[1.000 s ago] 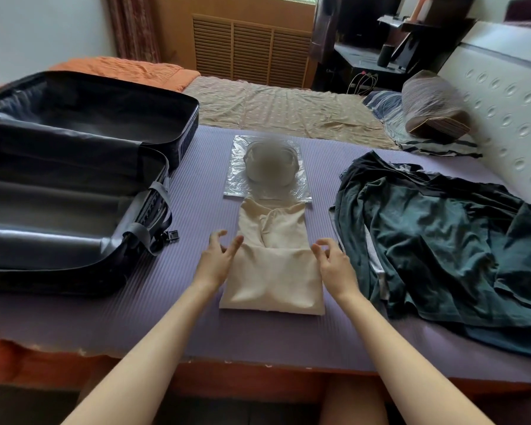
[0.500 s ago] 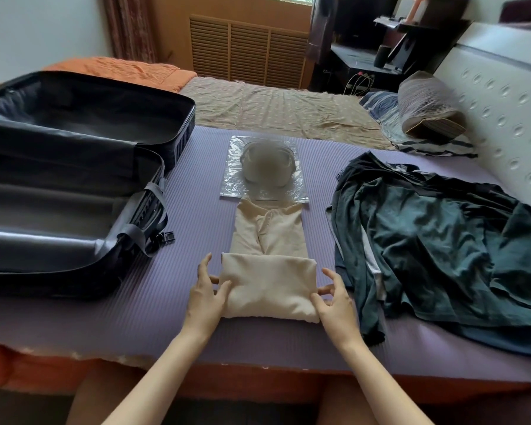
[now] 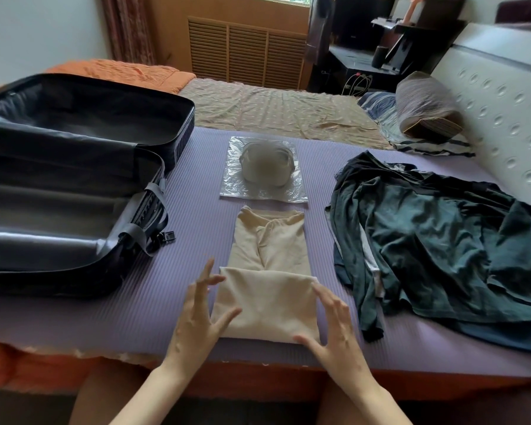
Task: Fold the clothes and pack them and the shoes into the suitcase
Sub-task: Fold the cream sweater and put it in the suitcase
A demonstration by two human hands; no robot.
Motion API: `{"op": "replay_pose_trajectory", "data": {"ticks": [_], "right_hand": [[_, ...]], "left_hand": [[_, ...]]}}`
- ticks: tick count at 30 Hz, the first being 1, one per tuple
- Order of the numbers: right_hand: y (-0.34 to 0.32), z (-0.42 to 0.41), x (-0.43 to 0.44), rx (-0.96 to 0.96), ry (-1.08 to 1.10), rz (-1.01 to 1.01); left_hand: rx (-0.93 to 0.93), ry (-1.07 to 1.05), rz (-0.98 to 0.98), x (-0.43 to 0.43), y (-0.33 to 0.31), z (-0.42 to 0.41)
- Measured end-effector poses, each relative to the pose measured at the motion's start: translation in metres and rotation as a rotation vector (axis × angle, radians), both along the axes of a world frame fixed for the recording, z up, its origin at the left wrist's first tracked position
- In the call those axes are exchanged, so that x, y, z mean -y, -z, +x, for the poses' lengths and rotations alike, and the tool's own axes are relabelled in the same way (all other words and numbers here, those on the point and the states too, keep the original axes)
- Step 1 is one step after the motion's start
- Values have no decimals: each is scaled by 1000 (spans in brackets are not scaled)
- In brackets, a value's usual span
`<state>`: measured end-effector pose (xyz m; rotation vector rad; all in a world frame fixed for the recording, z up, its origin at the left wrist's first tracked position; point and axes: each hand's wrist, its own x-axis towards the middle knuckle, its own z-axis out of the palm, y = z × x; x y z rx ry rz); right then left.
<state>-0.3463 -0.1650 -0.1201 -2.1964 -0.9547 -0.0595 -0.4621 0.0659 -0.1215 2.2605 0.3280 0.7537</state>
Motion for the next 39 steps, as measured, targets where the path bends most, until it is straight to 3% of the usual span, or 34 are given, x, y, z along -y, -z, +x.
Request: {"op": "replay_pose_trajectory", "data": {"ticks": [4, 8, 17, 20, 23, 29, 34, 37, 39], "right_hand": [[7, -3, 5, -58, -107, -120], [20, 5, 4, 39, -96, -96], [14, 15, 2, 209, -88, 123], [-7, 29, -9, 208, 23, 212], [-42, 58, -30, 155, 65, 237], [-79, 152, -100, -150, 253, 98], [-54, 200, -125, -610, 351, 127], [-36, 193, -116, -707, 358, 92], [-22, 190, -106, -741, 392, 165]], "left_hand": [[-155, 263, 18, -6, 18, -17], [-163, 221, 6, -20, 29, -17], [-2, 192, 262, -31, 19, -2], [117, 117, 213, -31, -7, 19], [47, 46, 72, -40, -47, 54], [-159, -70, -172, -80, -78, 161], [-398, -132, -741, -100, -48, 206], [-529, -158, -687, -97, -21, 198], [-486, -200, -614, -94, -14, 192]]}}
